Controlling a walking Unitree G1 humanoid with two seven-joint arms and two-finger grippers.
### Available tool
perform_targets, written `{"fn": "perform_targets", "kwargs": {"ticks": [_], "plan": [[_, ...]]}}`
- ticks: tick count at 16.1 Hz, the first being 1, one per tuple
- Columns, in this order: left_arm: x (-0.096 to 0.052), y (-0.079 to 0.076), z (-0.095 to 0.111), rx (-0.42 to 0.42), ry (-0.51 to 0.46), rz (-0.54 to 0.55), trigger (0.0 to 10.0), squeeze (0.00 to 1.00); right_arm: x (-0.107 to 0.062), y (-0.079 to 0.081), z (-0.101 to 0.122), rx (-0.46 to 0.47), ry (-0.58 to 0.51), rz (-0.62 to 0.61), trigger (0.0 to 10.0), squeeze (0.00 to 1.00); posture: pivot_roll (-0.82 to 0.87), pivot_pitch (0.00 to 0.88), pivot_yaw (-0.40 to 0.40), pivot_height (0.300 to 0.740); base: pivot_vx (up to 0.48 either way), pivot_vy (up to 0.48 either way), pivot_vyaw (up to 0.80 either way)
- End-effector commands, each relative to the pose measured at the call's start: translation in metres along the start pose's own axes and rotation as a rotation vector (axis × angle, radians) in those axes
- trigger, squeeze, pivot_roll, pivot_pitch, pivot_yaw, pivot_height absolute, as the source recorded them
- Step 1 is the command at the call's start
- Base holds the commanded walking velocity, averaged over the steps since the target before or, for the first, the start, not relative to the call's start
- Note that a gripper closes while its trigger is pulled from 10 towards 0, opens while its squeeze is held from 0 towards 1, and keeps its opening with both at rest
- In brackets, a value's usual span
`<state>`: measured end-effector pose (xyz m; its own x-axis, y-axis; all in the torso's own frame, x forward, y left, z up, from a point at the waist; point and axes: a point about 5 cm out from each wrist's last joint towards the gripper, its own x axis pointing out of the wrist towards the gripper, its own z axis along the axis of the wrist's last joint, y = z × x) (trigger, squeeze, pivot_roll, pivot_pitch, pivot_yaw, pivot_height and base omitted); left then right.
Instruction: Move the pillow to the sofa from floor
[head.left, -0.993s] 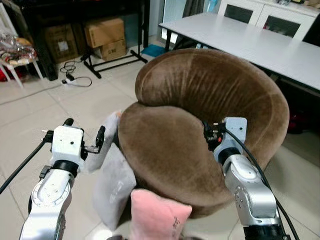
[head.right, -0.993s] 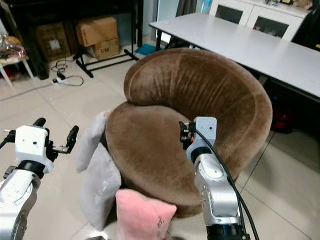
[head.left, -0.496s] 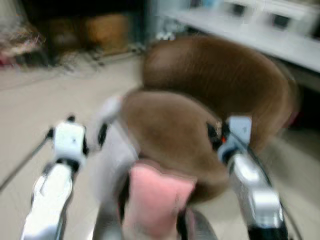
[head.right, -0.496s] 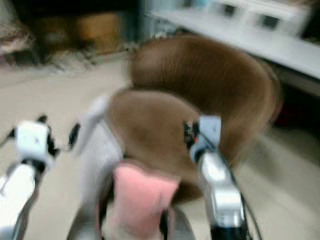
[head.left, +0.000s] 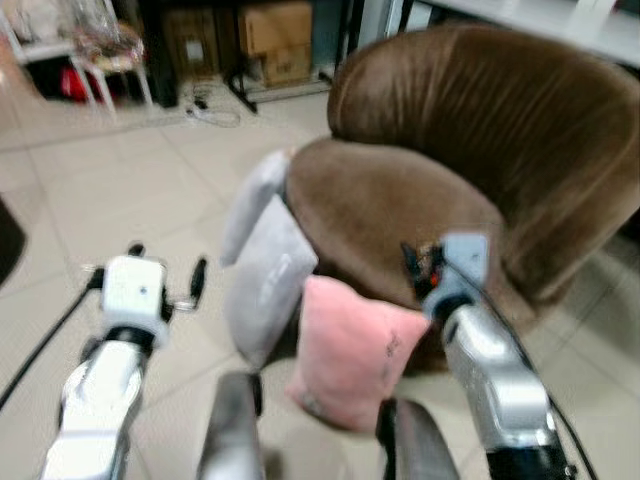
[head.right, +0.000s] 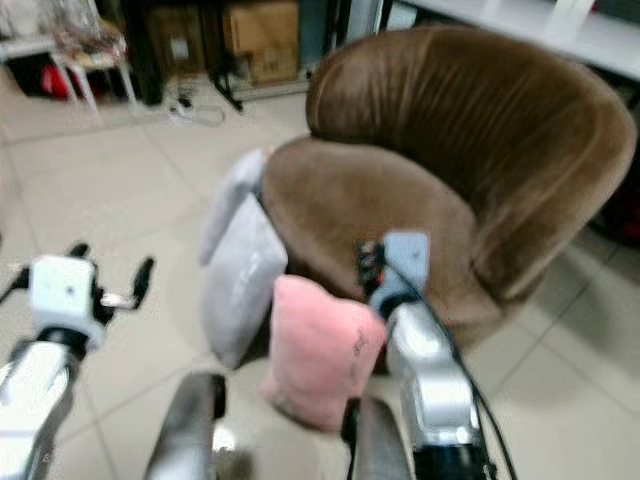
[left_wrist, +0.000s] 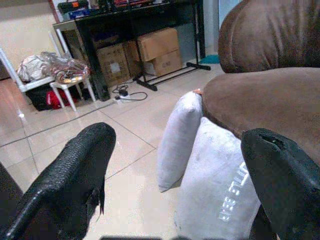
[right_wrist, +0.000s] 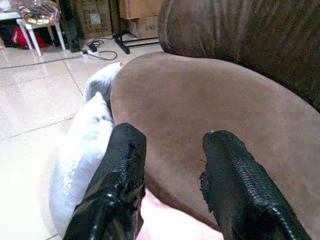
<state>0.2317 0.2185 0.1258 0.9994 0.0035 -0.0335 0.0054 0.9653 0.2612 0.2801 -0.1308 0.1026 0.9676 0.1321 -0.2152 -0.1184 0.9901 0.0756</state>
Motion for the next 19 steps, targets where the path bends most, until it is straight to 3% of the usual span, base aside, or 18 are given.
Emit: {"fn": "perform_targets", "kwargs": {"ticks": [1,4,7,13,19], "plan": [[0.0032,-0.0038,0.0066,-0.006,-0.031,-0.024,10.0,0.0,0.0006,-0.0054,0.0088,-0.013,-0.034,-0.017,10.0,0.0,-0.01,0.0,-0.074,0.575,0.0,0.0,0.0],[0.0028,-0.0037,0.0069,-0.01,-0.033,-0.027,10.0,0.0,0.0013,-0.0059,0.0091,0.003,-0.034,-0.02,10.0,0.0,-0.01,0.0,-0.075,0.575,0.17,0.0,0.0],[0.003,-0.0035,0.0069,-0.011,-0.035,-0.028,10.0,0.0,0.0023,-0.0029,0.0071,-0.077,-0.015,-0.002,10.0,0.0,-0.01,0.0,-0.074,0.575,0.29,0.0,0.0],[0.0031,-0.0034,0.0069,-0.008,-0.033,-0.027,10.0,0.0,0.0031,-0.004,0.0059,-0.067,-0.007,-0.017,10.0,0.0,-0.01,0.0,-0.074,0.575,0.291,0.0,0.0],[0.0021,-0.0039,0.0046,0.006,-0.019,-0.021,10.0,0.0,0.002,-0.0043,0.0029,-0.041,0.007,-0.017,10.0,0.0,-0.01,0.0,-0.078,0.575,0.0,0.0,0.0]]}}
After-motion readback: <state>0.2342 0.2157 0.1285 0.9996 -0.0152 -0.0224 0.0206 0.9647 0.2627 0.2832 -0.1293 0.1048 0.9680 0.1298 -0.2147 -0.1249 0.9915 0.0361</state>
